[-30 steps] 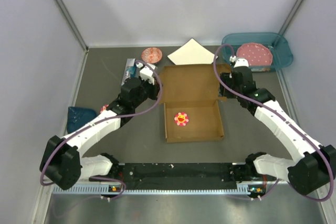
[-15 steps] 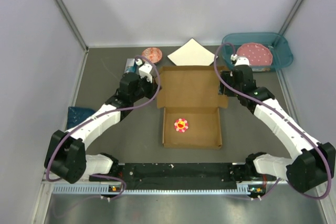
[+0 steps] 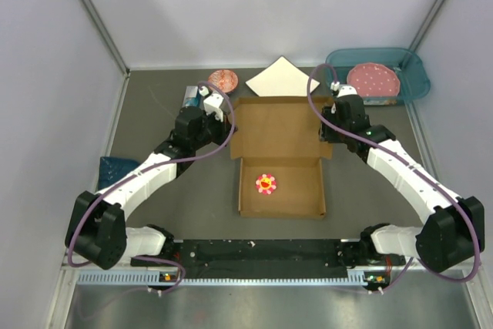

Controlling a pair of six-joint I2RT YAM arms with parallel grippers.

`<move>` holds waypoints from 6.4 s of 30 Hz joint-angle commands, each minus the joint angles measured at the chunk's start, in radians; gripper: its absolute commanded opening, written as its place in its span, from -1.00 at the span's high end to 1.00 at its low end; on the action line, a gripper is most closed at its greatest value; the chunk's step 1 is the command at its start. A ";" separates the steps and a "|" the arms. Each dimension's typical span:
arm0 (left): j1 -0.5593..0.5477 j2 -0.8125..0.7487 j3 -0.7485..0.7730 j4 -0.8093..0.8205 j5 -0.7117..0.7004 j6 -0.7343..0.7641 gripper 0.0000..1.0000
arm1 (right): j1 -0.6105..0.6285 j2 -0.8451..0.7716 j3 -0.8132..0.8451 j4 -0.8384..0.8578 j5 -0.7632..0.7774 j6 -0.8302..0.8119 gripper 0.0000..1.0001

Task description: Fold the paper box

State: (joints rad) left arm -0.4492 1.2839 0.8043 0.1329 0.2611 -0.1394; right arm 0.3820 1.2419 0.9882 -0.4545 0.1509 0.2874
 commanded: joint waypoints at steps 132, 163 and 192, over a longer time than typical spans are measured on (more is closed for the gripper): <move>-0.595 -0.265 -0.731 0.850 -0.951 -0.365 1.00 | 0.666 -0.478 -0.562 0.028 0.630 0.500 0.33; -0.614 -0.342 -0.740 0.815 -0.991 -0.213 1.00 | 0.667 -0.891 -0.229 -0.210 0.719 0.337 -0.18; -0.781 -0.635 -0.772 0.507 -1.054 -0.154 0.80 | 0.692 -0.285 -0.089 0.068 0.190 0.134 -0.24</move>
State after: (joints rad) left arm -1.2121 0.6792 0.0643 0.7296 -0.7567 -0.2668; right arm 1.0473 0.9546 0.9592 -0.3977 0.4633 0.3622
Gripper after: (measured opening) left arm 0.088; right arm 0.627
